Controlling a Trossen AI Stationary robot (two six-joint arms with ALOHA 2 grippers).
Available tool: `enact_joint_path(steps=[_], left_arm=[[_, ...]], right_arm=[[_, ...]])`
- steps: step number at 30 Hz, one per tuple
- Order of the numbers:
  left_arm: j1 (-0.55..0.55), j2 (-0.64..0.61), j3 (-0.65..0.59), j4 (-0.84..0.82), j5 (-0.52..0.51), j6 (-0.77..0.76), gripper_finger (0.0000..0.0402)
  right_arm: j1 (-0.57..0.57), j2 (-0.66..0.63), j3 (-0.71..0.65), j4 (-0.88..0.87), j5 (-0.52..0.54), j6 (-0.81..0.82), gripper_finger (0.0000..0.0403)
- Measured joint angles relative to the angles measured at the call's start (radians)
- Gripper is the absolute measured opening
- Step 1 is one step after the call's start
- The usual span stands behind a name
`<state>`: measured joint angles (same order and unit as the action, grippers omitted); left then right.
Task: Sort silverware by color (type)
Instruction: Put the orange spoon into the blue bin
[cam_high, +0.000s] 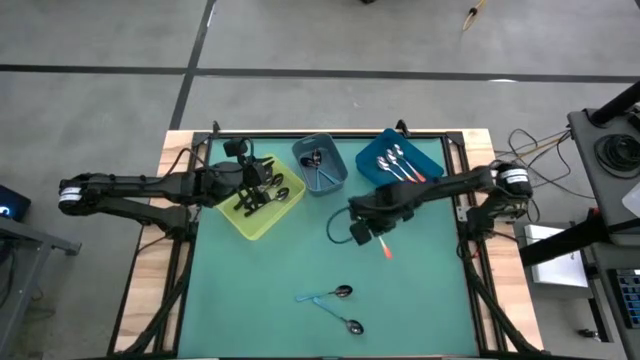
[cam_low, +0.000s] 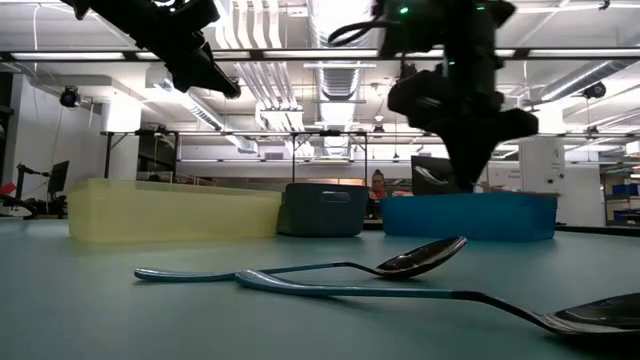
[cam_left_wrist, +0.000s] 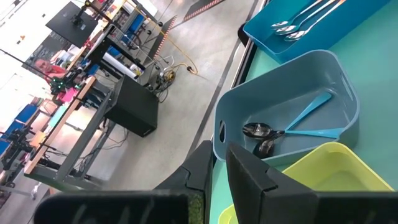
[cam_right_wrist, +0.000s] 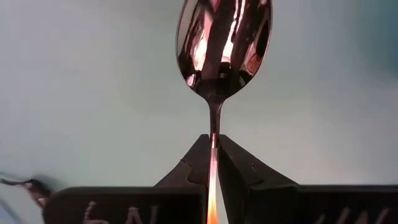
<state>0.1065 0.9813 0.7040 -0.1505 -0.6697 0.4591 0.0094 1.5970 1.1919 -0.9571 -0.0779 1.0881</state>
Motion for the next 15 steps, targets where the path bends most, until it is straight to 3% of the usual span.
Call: enact_joint_path(steps=[8, 15], left_arm=[[0.0, 0.0, 0.0, 0.0, 0.0, 0.0, 0.0029], [0.0, 0.0, 0.0, -0.001, 0.0, 0.0, 0.0029]], right_arm=[[-0.128, 0.124, 0.224, -0.235, 0.001, -0.268, 0.0009], [-0.236, 0.154, 0.301, -0.302, 0.003, -0.425, 0.0009]])
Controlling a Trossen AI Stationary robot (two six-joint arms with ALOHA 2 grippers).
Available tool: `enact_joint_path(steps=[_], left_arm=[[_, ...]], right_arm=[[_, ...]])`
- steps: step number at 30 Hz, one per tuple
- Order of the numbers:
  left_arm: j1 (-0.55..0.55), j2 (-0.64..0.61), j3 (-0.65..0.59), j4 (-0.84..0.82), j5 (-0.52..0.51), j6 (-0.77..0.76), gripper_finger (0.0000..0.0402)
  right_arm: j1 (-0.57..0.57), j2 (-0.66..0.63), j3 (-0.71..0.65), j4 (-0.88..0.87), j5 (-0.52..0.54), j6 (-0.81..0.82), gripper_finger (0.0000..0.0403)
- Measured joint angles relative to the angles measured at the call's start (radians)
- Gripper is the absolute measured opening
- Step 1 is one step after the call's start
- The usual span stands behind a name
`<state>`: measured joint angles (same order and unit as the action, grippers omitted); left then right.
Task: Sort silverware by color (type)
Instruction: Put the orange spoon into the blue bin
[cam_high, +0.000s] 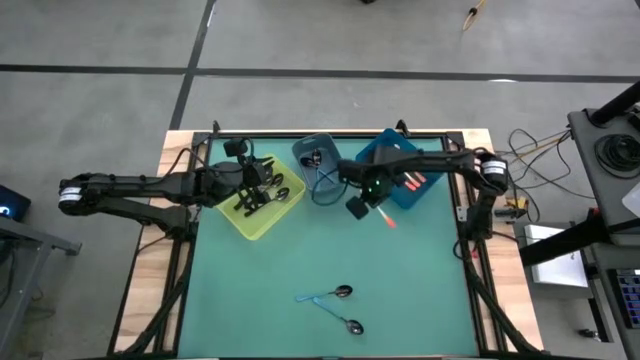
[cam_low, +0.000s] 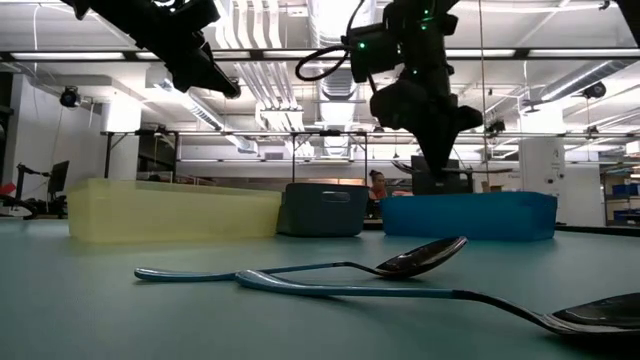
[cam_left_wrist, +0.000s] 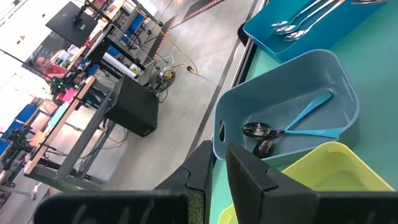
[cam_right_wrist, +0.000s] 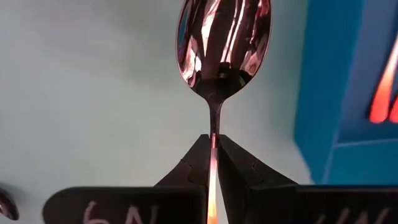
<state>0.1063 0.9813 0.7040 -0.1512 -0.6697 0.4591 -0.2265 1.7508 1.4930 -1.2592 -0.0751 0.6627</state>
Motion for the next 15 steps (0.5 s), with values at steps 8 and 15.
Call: enact_joint_path(steps=[8, 15], left_arm=[[0.0, 0.0, 0.0, 0.0, 0.0, 0.0, 0.0029], [0.0, 0.0, 0.0, 0.0, 0.0, 0.0, 0.0029]], right_arm=[[-0.134, -0.004, 0.012, -0.071, 0.069, -0.119, 0.0009], [-0.259, -0.004, 0.011, -0.093, 0.113, -0.217, 0.0009]])
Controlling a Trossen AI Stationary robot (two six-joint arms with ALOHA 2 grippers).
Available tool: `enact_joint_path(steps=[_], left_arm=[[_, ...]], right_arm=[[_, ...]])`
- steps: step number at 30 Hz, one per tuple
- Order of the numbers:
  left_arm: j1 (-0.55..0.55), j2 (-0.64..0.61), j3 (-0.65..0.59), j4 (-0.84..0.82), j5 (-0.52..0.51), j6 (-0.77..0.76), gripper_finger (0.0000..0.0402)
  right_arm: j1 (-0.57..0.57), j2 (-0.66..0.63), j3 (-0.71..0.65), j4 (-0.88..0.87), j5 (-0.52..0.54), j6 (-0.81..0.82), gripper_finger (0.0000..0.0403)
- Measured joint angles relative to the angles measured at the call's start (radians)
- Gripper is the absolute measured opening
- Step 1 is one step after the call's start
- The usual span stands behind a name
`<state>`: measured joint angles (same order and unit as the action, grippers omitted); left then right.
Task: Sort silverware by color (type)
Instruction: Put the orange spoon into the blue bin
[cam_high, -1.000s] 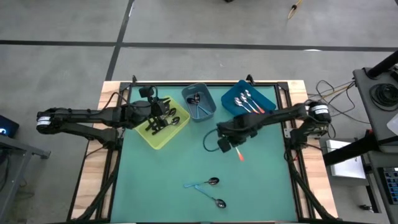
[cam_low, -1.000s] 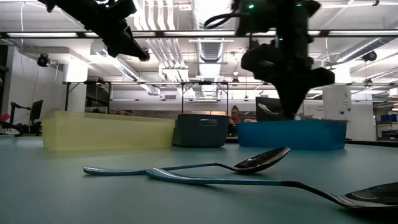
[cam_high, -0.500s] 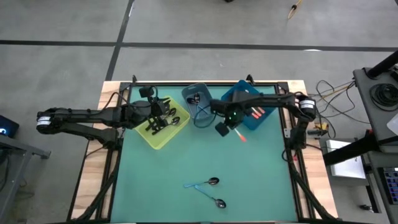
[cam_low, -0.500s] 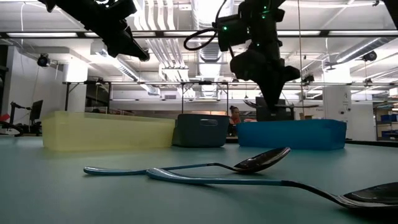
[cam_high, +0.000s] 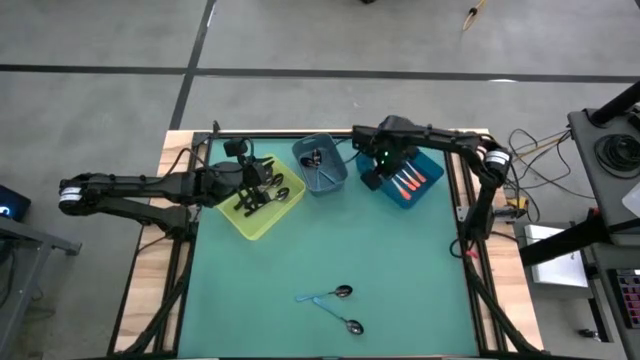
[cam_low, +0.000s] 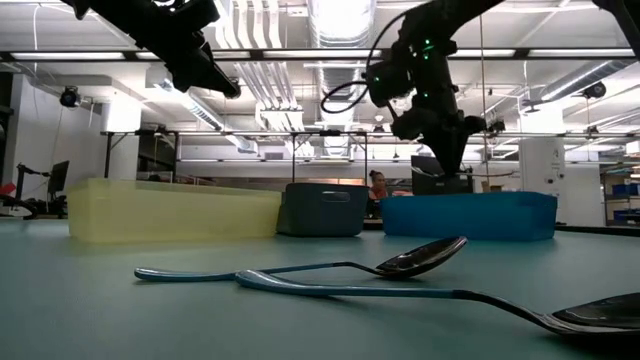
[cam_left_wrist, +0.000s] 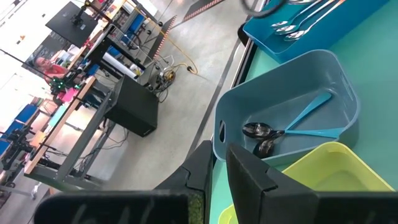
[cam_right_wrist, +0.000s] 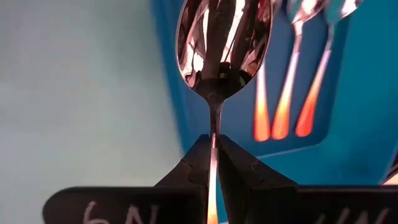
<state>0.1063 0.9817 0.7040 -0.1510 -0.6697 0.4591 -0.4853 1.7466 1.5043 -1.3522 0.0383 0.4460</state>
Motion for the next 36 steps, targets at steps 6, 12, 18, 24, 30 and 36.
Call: enact_joint_path(steps=[6, 12, 18, 24, 30, 36], left_arm=[[0.0, 0.0, 0.0, 0.0, 0.0, 0.0, 0.0029], [0.0, 0.0, 0.0, 0.0, 0.0, 0.0, 0.0029], [0.0, 0.0, 0.0, 0.0, 0.0, 0.0, 0.0029], [0.0, 0.0, 0.0, 0.0, 0.0, 0.0, 0.0029], [0.0, 0.0, 0.0, 0.0, 0.0, 0.0, 0.0029], [0.0, 0.0, 0.0, 0.0, 0.0, 0.0, 0.0029]], right_arm=[[-0.077, 0.001, -0.001, 0.004, 0.016, -0.097, 0.0009], [-0.132, 0.021, -0.004, 0.034, 0.018, -0.178, 0.0009], [-0.168, 0.069, -0.004, 0.064, 0.018, -0.255, 0.0009], [-0.191, 0.133, -0.005, 0.09, 0.045, -0.299, 0.0009], [-0.2, 0.175, -0.006, 0.099, 0.063, -0.324, 0.0009], [-0.203, 0.195, -0.01, 0.113, 0.069, -0.344, 0.0009]])
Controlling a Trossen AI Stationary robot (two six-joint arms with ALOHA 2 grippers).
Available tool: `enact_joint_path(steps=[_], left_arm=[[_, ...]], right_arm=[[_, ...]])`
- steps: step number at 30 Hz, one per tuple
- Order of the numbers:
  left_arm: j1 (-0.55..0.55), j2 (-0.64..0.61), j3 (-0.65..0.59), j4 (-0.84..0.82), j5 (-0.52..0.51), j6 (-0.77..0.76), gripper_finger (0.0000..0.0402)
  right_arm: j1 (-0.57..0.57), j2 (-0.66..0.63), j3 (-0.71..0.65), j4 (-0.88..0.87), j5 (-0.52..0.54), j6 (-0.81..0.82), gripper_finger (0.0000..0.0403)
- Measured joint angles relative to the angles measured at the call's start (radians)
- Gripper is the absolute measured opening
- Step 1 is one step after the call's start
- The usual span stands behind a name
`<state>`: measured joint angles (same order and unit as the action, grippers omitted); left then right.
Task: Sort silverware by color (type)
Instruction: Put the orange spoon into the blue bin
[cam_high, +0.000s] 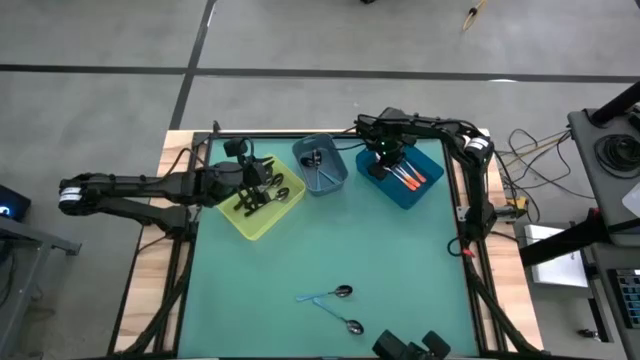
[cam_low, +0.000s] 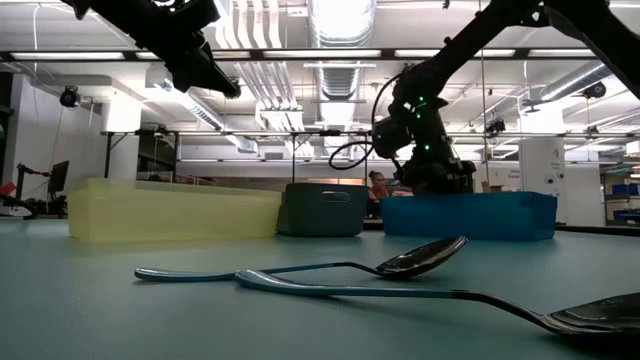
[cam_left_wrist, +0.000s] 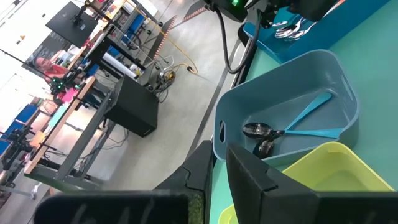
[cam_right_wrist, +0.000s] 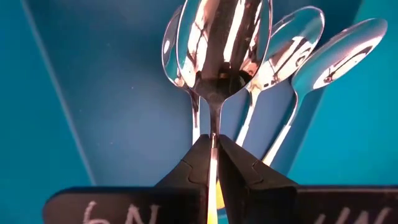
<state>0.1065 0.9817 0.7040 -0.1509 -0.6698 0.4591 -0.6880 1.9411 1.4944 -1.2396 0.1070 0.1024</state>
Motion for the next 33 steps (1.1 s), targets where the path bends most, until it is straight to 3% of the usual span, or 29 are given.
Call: enact_joint_path(steps=[17, 33], left_arm=[[0.0, 0.0, 0.0, 0.0, 0.0, 0.0, 0.0029], [0.0, 0.0, 0.0, 0.0, 0.0, 0.0, 0.0029]], right_arm=[[0.0, -0.003, -0.046, 0.106, 0.002, 0.02, 0.0011], [0.0, -0.004, -0.046, 0.111, 0.001, 0.062, 0.0058]])
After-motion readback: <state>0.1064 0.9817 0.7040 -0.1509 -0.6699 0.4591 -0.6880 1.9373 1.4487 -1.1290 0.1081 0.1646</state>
